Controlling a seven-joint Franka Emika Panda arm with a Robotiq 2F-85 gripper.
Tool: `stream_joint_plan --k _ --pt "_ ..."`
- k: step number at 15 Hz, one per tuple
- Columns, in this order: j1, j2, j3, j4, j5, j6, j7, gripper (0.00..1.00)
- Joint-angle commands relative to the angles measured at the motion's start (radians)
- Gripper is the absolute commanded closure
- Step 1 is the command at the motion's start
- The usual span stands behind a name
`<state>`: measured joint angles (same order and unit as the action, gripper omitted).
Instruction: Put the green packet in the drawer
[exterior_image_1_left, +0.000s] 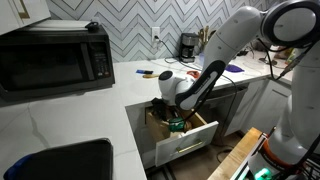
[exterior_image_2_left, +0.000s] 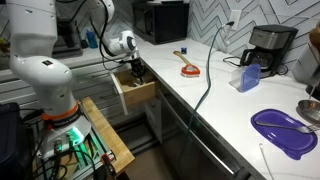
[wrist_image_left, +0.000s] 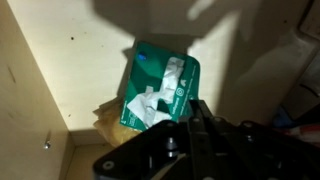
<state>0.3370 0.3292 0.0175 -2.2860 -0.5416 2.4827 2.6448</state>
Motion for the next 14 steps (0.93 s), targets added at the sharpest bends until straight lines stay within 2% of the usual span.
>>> stream_joint_plan --k 1,6,10,14 --pt "0.035 0.016 -0.023 0.031 -0.085 -0.005 0.093 0.66" --pt "0.022 -0.041 0.004 -0.007 -0.081 0.006 0.036 0.31" --pt "0.001 -0.121 0.059 -0.041 -0.042 0.036 -0.081 0.01" --pt "-0.029 -0.245 0.111 -0.083 0.051 0.016 -0.249 0.00"
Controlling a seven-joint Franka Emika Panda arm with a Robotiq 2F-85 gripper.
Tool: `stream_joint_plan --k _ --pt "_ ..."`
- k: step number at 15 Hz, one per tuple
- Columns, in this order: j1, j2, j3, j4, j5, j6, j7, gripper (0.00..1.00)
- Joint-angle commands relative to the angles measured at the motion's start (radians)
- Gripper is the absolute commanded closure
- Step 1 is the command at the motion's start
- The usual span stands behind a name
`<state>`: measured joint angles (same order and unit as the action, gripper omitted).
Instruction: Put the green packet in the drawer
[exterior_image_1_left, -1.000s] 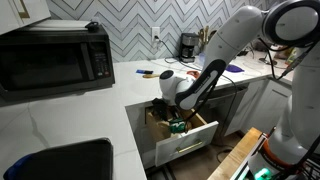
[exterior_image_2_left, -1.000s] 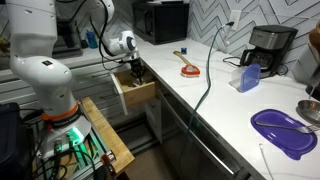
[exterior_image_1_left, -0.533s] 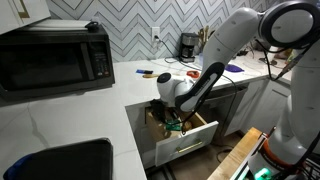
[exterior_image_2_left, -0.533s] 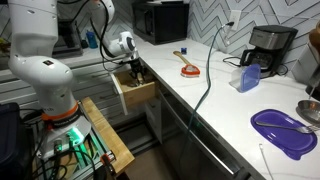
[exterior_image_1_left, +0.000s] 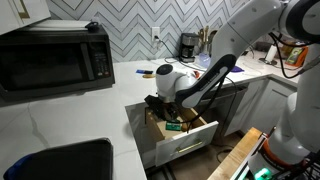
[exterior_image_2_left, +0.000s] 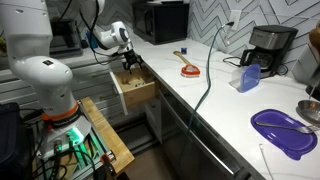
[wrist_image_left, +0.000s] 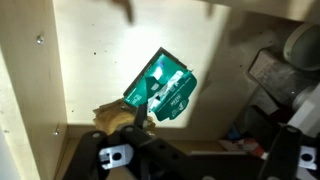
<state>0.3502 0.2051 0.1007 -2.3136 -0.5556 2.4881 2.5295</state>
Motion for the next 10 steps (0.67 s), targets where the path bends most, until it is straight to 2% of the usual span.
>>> stream_joint_plan --k 1,3,7,8,10 --pt "-0.055 -0.164 0.039 -0.070 0.111 0.001 -0.214 0.00" --pt "-0.071 -0.238 0.067 -0.122 0.205 0.037 -0.373 0.00" --pt "-0.085 -0.405 0.073 -0.208 0.362 0.039 -0.692 0.00" --pt "0.016 -0.445 -0.025 -0.227 0.391 0.021 -0.768 0.00" --pt "0.111 -0.536 -0.131 -0.266 0.430 -0.022 -0.921 0.00"
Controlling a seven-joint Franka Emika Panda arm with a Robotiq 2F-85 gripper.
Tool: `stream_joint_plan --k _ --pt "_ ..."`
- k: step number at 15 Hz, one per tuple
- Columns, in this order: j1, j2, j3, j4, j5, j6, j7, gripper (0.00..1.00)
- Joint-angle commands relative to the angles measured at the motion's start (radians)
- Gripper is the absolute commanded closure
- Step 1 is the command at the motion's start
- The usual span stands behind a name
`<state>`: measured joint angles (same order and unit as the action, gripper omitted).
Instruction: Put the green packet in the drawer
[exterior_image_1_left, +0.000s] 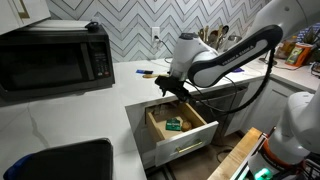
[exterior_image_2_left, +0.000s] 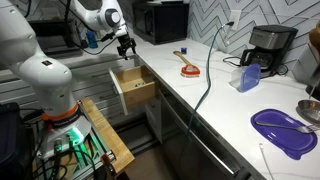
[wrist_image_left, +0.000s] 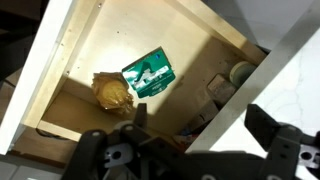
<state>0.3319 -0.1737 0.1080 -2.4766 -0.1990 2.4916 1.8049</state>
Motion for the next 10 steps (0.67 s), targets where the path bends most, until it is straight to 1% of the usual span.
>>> stream_joint_plan --k 1,3,4,5,6,7,8,9,10 --pt "0.178 -0.207 -0.201 -0.122 0.081 -0.058 -0.272 0.00" --pt "0.235 -0.315 -0.302 -0.150 0.067 -0.150 -0.423 0.00" --pt "0.241 -0.366 -0.338 -0.155 0.052 -0.221 -0.498 0.00" --pt "0.225 -0.415 -0.356 -0.152 0.041 -0.304 -0.575 0.00" --pt "0.192 -0.459 -0.361 -0.145 0.025 -0.394 -0.639 0.00" --pt "0.169 -0.503 -0.373 -0.134 -0.005 -0.483 -0.671 0.00" --pt "-0.009 -0.529 -0.240 -0.128 0.052 -0.547 -0.776 0.00" --pt "-0.051 -0.571 -0.237 -0.121 0.028 -0.621 -0.819 0.00" --pt "-0.125 -0.614 -0.209 -0.114 0.011 -0.674 -0.876 0.00"
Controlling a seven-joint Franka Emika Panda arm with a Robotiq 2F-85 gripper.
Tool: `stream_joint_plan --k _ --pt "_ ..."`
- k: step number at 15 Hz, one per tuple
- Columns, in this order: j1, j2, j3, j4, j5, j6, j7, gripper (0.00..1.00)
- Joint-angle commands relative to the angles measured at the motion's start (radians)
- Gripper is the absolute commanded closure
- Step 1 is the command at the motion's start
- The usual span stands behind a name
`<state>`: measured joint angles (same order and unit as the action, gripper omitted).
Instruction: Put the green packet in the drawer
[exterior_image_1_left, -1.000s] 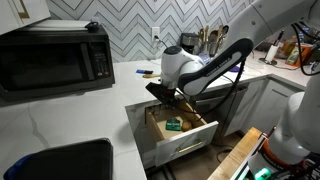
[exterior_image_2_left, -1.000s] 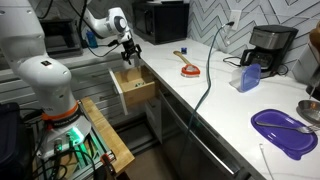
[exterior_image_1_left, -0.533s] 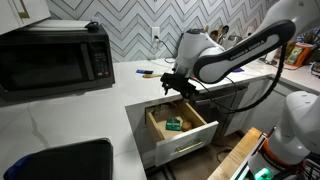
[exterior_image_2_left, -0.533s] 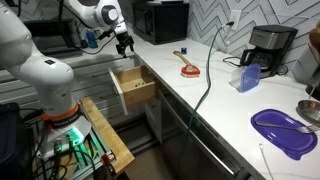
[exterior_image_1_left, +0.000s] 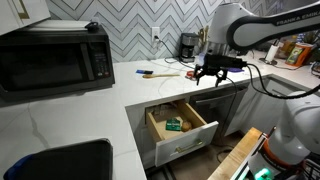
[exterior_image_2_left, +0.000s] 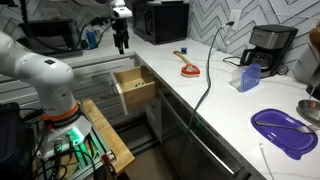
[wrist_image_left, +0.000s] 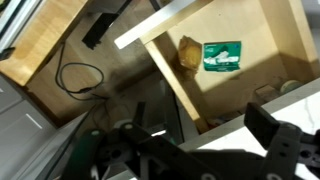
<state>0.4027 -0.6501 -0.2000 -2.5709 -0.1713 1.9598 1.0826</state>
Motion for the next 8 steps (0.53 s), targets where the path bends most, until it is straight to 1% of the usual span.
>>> stream_joint_plan --k 1,2,3,4,5,8 --pt "-0.276 -0.184 0.127 -0.018 -0.038 -0.179 -0.207 0.00" --pt "-0.271 -0.072 0.162 0.005 0.053 -0.101 -0.182 0.00" --pt "-0.325 -0.114 0.173 0.006 0.039 -0.134 -0.224 0.00" --pt "-0.355 -0.141 0.179 0.005 0.033 -0.148 -0.248 0.00" --pt "-0.367 -0.159 0.184 0.002 0.031 -0.152 -0.257 0.00" --pt "-0.367 -0.172 0.193 -0.005 0.029 -0.153 -0.257 0.00"
